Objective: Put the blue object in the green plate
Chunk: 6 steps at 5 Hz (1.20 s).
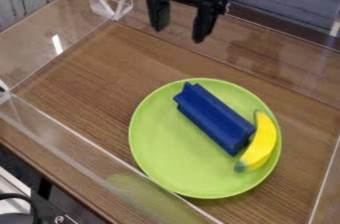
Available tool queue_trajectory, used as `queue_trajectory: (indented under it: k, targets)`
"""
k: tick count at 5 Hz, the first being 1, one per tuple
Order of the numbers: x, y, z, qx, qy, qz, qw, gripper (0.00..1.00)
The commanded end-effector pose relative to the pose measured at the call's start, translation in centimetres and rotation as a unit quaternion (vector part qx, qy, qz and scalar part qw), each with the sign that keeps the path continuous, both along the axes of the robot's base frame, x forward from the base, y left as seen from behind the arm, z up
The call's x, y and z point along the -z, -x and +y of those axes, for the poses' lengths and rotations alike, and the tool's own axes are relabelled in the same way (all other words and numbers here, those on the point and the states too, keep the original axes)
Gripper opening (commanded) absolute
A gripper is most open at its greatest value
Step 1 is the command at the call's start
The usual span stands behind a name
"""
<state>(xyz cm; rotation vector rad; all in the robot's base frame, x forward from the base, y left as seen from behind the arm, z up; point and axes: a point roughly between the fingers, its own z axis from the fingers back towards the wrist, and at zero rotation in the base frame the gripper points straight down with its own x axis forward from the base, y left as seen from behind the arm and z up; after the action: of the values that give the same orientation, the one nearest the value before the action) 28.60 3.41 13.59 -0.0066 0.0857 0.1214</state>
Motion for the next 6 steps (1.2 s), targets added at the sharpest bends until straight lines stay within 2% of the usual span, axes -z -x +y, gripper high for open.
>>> queue_trajectory:
  k: [1,2,4,5,6]
  targets:
    - [-3.5,-1.1,0.4,-0.005,-0.006,-0.051,0.9987,1.0]
    - [-4.3,-0.5,-0.4,-0.009,0.002,-0.054,0.9985,1.0]
    - [-3.0,1.4,0.8,0.027,0.016,-0.051,0.9982,1.0]
    - [-2.8,1.6,1.3,0.048,0.014,-0.058,0.9971,1.0]
    - [-2.1,1.6,0.2,0.074,0.013,-0.066,0.995,1.0]
